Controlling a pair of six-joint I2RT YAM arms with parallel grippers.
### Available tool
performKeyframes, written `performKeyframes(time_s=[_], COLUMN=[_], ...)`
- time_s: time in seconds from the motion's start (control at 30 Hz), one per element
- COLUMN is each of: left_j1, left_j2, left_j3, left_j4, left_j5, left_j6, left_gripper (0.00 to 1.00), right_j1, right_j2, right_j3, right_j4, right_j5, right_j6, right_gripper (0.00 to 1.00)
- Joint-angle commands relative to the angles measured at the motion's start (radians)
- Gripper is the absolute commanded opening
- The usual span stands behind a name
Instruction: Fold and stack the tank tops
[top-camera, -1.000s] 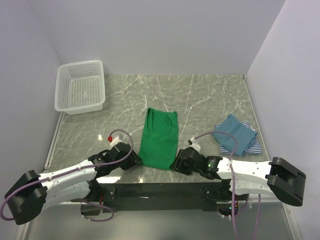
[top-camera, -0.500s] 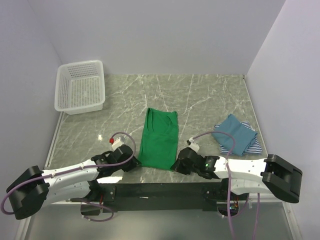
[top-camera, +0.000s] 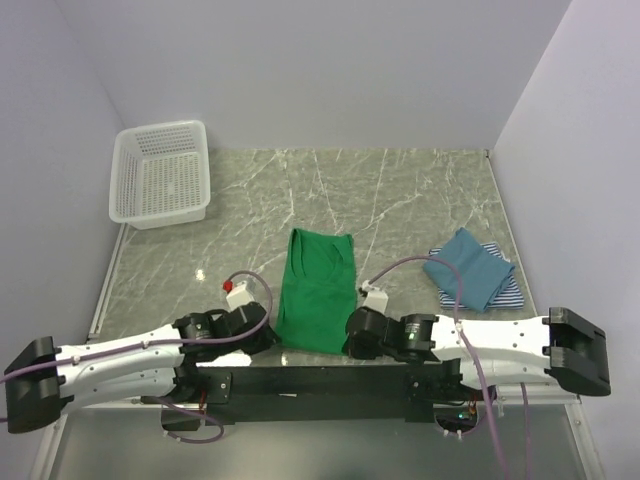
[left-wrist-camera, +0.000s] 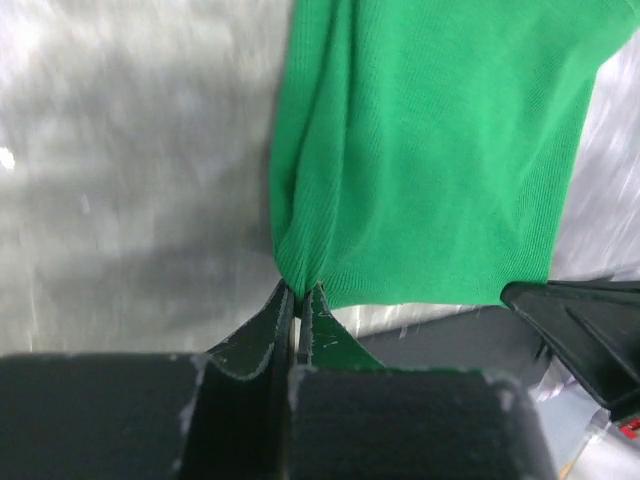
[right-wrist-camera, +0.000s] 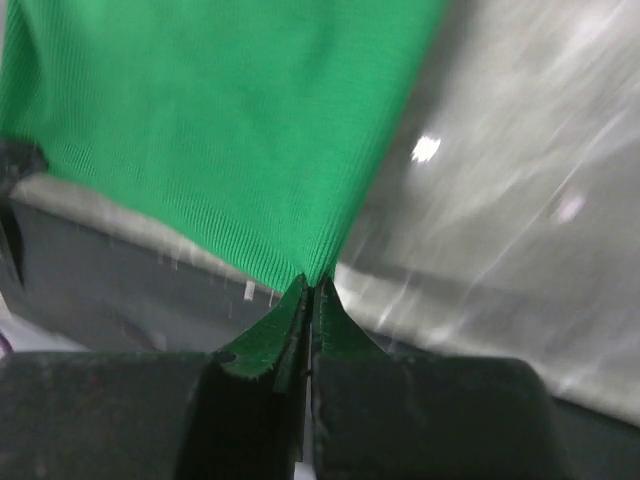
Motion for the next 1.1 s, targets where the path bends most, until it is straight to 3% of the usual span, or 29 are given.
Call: performKeyframes(time_s=[0.0, 0.17, 0.43, 0.53, 0.7, 1.07], left_j1=[-0.119, -0.25, -0.242, -0.184, 0.027, 0.395], left_j2=[-0.047, -0.073, 0.01, 0.036, 0.063, 0.339], left_j3=[0.071, 0.158, 0.316, 0.359, 0.383, 0.586], left_j4=[-0.181, -0.298, -0.279, -0.236, -0.087, 0.112], left_j5=[-0.095, -0.2, -0.312, -0.306, -0.191, 0.031], left_j6=[-0.109, -0.203, -0.122, -0.05, 0.14, 0.398], left_gripper=[0.01, 0.0, 0.01, 0.01, 0.01, 0.01], right_j1=[0.117, 0.164, 0.056, -0.033, -0.172, -0.549], right_j2=[-0.022, -0.072, -0.114, -0.127, -0.138, 0.067], right_j3=[0.094, 0.147, 0.236, 0.247, 0.273, 0.401], right_j4=[-0.179, -0.283, -0.329, -0.294, -0.239, -0.081], right_j5=[0.102, 0.157, 0.182, 0.148, 0.07, -0.171], right_j6=[0.054, 0.08, -0.042, -0.116, -0.251, -0.504], right_gripper=[0.0, 0.0, 0.0, 0.0, 0.0, 0.0])
